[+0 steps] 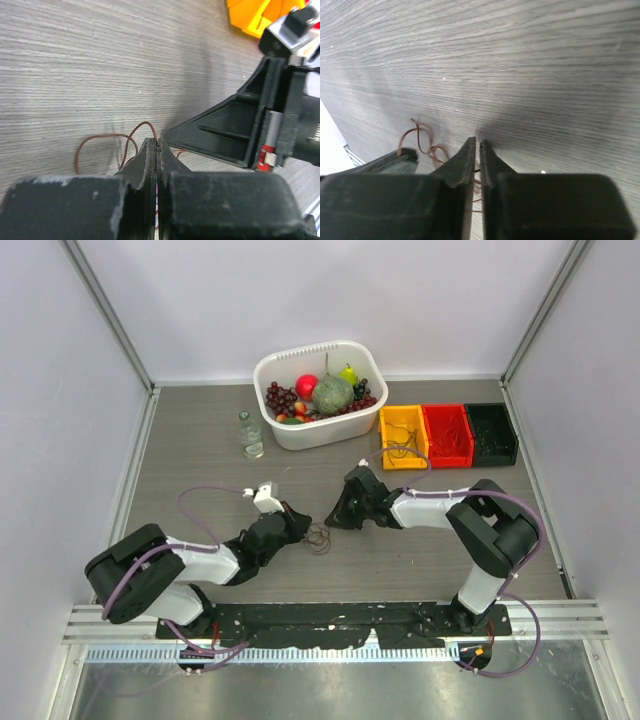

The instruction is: Untangle the cables

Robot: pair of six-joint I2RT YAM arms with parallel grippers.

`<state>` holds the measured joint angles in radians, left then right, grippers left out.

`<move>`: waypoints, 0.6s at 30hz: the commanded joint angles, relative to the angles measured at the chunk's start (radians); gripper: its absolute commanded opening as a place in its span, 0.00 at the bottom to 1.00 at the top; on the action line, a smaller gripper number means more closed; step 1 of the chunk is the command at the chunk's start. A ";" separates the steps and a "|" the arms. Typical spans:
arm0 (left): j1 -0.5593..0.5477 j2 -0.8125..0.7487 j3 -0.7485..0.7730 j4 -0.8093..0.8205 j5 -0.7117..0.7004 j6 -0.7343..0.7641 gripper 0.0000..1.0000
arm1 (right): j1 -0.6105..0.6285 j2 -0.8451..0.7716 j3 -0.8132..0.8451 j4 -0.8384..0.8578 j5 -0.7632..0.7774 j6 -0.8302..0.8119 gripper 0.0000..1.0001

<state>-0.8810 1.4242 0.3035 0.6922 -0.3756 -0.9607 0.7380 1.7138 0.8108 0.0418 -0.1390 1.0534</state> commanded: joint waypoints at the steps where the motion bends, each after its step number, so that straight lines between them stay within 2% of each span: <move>1: 0.005 -0.109 -0.069 0.182 -0.017 0.075 0.00 | 0.004 -0.016 -0.045 0.055 0.030 0.010 0.05; 2: 0.005 -0.145 -0.082 0.191 -0.020 0.097 0.00 | 0.004 -0.037 -0.059 0.059 0.041 0.007 0.01; 5: 0.007 -0.322 -0.107 0.150 -0.049 0.155 0.00 | 0.001 -0.095 -0.081 0.037 0.084 -0.038 0.01; 8: 0.007 -0.540 -0.083 -0.063 -0.069 0.198 0.00 | -0.003 -0.193 -0.085 -0.019 0.175 -0.105 0.01; 10: 0.007 -0.652 -0.063 -0.185 -0.091 0.224 0.00 | -0.009 -0.247 -0.090 -0.019 0.120 -0.222 0.01; 11: 0.007 -0.697 -0.054 -0.244 -0.100 0.232 0.00 | -0.005 -0.264 -0.096 0.013 0.096 -0.330 0.02; 13: 0.005 -0.784 -0.024 -0.380 -0.106 0.231 0.00 | 0.003 -0.299 -0.107 0.049 0.010 -0.464 0.16; 15: 0.007 -0.841 0.005 -0.469 -0.074 0.231 0.00 | 0.003 -0.329 -0.107 0.038 -0.023 -0.536 0.37; 18: 0.008 -0.896 0.035 -0.529 -0.014 0.232 0.00 | 0.004 -0.394 -0.125 0.102 -0.092 -0.607 0.46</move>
<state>-0.8783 0.5789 0.2775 0.3435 -0.4297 -0.7650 0.7368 1.3968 0.7063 0.0513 -0.1295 0.6514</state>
